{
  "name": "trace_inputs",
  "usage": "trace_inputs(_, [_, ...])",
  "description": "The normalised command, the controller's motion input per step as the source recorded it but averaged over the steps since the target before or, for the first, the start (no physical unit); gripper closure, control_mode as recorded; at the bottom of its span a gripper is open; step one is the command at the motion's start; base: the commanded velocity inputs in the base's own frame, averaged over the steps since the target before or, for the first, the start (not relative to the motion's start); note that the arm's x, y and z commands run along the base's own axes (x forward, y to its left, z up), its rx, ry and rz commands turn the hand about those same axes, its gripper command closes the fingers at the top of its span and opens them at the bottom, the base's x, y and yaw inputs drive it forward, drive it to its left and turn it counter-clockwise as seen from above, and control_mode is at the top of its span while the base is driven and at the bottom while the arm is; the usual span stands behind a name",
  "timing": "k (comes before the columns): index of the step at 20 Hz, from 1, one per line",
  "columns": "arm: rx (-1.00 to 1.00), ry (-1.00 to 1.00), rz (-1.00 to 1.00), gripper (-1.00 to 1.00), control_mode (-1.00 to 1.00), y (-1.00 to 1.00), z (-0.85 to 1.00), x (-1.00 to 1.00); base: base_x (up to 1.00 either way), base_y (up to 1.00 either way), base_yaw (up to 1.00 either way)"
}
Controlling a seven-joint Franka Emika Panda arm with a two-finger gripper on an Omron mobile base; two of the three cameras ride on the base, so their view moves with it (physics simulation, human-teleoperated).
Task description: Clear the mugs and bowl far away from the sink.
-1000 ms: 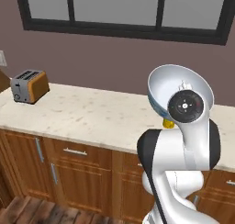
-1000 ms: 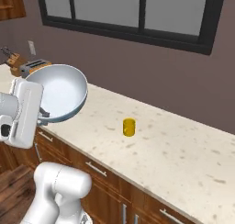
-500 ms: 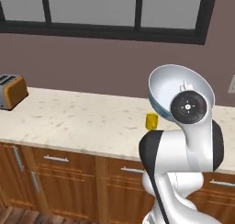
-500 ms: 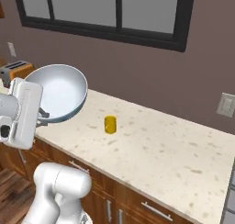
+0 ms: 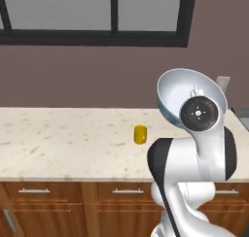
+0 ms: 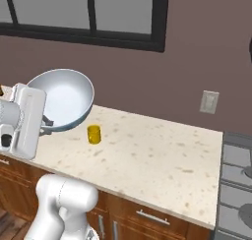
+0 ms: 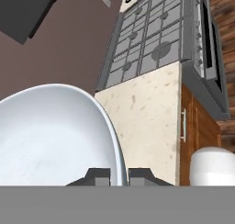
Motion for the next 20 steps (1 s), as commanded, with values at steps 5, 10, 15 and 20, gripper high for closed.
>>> trace_inputs(5, [0.00,0.00,0.00,1.00,1.00,0.00,0.00,0.00,0.02,-0.54,-0.17])
trace_inputs(10, [0.00,0.00,0.00,1.00,1.00,0.00,0.00,0.00,0.21,-0.33,-0.19])
trace_inputs(15, [0.00,0.00,0.00,1.00,1.00,0.00,0.00,0.00,0.43,-0.20,-0.17])
trace_inputs(20, [0.00,0.00,0.00,1.00,1.00,0.00,0.00,0.00,0.46,0.00,-0.17])
